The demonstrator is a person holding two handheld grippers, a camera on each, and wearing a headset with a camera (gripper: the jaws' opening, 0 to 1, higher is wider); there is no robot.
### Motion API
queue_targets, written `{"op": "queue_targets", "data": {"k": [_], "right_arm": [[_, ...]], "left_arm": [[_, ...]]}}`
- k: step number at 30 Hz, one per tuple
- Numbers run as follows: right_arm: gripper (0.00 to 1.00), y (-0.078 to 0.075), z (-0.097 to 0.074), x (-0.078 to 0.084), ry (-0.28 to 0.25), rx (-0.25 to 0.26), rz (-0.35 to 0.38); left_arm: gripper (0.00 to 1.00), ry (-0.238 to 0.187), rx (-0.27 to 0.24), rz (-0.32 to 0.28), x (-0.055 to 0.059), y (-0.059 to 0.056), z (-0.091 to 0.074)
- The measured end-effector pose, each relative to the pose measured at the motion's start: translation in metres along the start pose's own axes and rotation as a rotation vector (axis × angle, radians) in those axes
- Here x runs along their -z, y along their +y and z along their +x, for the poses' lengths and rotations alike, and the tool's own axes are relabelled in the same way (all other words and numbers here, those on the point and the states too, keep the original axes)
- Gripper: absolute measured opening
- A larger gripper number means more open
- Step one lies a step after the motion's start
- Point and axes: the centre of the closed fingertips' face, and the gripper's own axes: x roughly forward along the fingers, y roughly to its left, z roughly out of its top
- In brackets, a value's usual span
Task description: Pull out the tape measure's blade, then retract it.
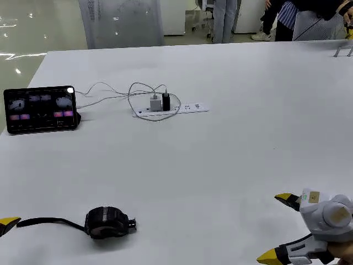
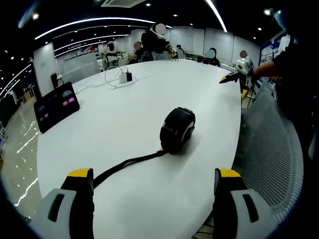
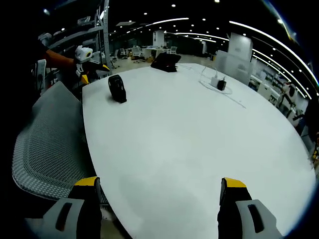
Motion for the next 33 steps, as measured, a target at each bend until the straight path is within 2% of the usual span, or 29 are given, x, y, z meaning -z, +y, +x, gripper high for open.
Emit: {"op": "queue_targets", "data": {"k": [2,4,7,10,12,15,22,28,33], "right_arm": [[0.99,0.0,0.003,-0.004,0.01,-0.008,0.007],[0.99,-0.004,0.005,-0.012,-0.009,0.003,-0.027],[0.99,-0.005,0.007,-0.024,-0.031,-0.013,0.002],[0.99,-0.004,0.011,-0.036,-0.053,-0.029,-0.009],[0.99,-0.003,0.015,-0.044,-0.062,-0.037,-0.027],[0.99,-0.004,0.022,-0.053,-0.061,-0.036,-0.061],[0.99,0.007,0.044,-0.077,-0.074,-0.099,-0.14],[0.99,0.018,0.069,-0.098,-0.082,-0.151,-0.181],[0.97,0.03,0.089,-0.112,-0.086,-0.187,-0.197]], "left_arm": [[0.99,0.029,0.015,0.025,0.0,0.0,0.003],[0.98,0.035,0.035,0.051,-0.005,-0.001,0.006],[0.92,0.072,0.043,0.091,-0.01,-0.001,0.011],[0.91,0.107,0.081,0.116,-0.013,-0.003,0.018],[0.9,0.109,0.102,0.152,-0.019,-0.007,0.023],[0.9,0.122,0.132,0.177,-0.027,-0.01,0.032],[0.87,0.16,0.197,0.287,-0.045,-0.016,0.053],[0.81,0.183,0.258,0.369,-0.058,-0.029,0.072],[0.76,0.215,0.295,0.433,-0.06,-0.043,0.085]]}}
